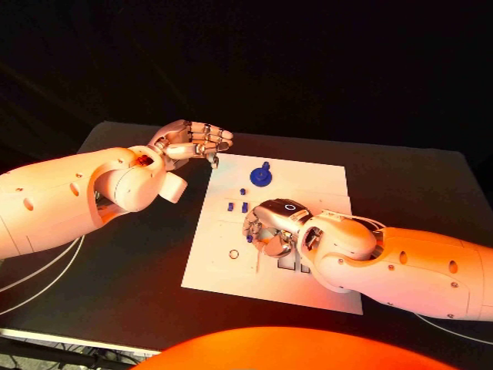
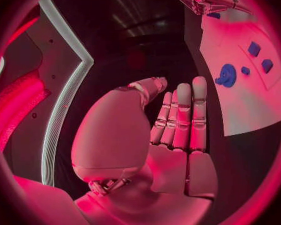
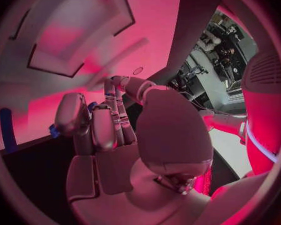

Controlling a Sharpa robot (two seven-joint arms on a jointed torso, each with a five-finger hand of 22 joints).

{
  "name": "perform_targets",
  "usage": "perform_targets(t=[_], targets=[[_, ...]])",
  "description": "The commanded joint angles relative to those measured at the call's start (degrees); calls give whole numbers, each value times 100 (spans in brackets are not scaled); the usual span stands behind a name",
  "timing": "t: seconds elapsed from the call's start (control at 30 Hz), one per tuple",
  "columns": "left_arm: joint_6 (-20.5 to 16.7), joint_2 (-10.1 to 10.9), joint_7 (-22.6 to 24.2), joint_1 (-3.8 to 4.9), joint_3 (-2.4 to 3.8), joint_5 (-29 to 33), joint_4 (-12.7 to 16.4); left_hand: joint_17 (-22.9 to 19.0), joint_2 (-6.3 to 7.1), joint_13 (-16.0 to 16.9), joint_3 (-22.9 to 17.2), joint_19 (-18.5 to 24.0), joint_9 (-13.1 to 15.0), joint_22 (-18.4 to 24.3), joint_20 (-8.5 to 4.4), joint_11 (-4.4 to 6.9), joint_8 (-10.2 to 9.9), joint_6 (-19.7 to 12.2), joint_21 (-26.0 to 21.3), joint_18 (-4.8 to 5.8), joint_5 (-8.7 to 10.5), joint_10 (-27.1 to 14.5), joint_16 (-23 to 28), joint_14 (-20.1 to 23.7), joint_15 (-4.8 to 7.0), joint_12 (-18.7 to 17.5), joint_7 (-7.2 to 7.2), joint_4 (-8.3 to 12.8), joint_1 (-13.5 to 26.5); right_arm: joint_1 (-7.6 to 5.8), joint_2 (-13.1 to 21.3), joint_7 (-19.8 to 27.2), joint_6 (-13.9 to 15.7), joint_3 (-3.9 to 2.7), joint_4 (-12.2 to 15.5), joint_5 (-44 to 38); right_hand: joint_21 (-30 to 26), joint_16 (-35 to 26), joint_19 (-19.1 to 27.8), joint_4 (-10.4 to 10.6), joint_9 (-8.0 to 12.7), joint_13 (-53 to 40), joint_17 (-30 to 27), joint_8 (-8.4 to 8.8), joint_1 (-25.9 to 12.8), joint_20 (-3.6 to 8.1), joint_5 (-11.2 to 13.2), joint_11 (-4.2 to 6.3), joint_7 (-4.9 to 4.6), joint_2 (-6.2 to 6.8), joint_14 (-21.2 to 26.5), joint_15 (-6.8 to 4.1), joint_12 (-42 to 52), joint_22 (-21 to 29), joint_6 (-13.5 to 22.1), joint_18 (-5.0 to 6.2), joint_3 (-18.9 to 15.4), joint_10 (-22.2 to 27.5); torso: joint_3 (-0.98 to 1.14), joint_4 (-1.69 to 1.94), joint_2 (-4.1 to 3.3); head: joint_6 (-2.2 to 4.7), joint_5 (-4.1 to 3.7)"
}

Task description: Assemble the parts on the task board

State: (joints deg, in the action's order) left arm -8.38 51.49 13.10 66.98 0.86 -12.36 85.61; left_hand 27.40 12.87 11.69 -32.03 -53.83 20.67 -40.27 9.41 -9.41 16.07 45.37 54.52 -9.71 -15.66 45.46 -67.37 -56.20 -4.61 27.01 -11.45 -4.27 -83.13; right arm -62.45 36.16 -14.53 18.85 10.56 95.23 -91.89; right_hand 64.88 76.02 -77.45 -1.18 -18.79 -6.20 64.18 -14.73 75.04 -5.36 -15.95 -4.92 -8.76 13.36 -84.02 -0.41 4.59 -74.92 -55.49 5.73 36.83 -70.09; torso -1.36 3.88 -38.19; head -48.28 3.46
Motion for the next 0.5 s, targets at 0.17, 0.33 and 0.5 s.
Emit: perform_targets(t=[0.17, 0.33, 0.5], targets=[[119, 7, 2, 3, 5, -22, 15, -9, -48, 9, 22, 35, 8, -1, 9, 4, 21, -41, -6, -92, -20, -42, -22, 48, 5, 19, -154, 26, 23, -9, 231, -58, 234, -1, 240, -4, -30, 19, -2, 2, 7, -17, -11, 57, 2, -52, 15, 5, 5, 76, -101, 49, -3, -160, 63, -15, -41, 73, 0, -4, 2, 18, -13], [122, 13, 0, 3, 5, -22, 15, -9, -48, 9, 22, 35, 8, -1, 9, 4, 21, -41, -6, -92, -20, -42, -22, 48, 5, 19, -154, 26, 23, -94, 507, -155, 455, -27, 495, -20, -53, 16, 0, 7, 3, -9, -26, 75, -23, -60, 17, -3, 10, 120, -95, 56, -4, -149, 81, -12, -70, 144, -1, -5, 6, 34, -30], [121, 18, 0, 3, 5, -21, 13, -13, -51, 9, 24, 38, 10, 0, 11, 1, 33, -50, -7, -92, -20, -64, -24, 52, 4, 31, -155, 26, 24, -248, 841, -197, 529, -56, 697, 62, -75, 6, 6, 14, 0, -7, -48, 80, -39, -63, 18, -6, 12, 141, -89, 59, 1, -138, 82, -8, -87, 173, -2, -8, 9, 58, -57]])
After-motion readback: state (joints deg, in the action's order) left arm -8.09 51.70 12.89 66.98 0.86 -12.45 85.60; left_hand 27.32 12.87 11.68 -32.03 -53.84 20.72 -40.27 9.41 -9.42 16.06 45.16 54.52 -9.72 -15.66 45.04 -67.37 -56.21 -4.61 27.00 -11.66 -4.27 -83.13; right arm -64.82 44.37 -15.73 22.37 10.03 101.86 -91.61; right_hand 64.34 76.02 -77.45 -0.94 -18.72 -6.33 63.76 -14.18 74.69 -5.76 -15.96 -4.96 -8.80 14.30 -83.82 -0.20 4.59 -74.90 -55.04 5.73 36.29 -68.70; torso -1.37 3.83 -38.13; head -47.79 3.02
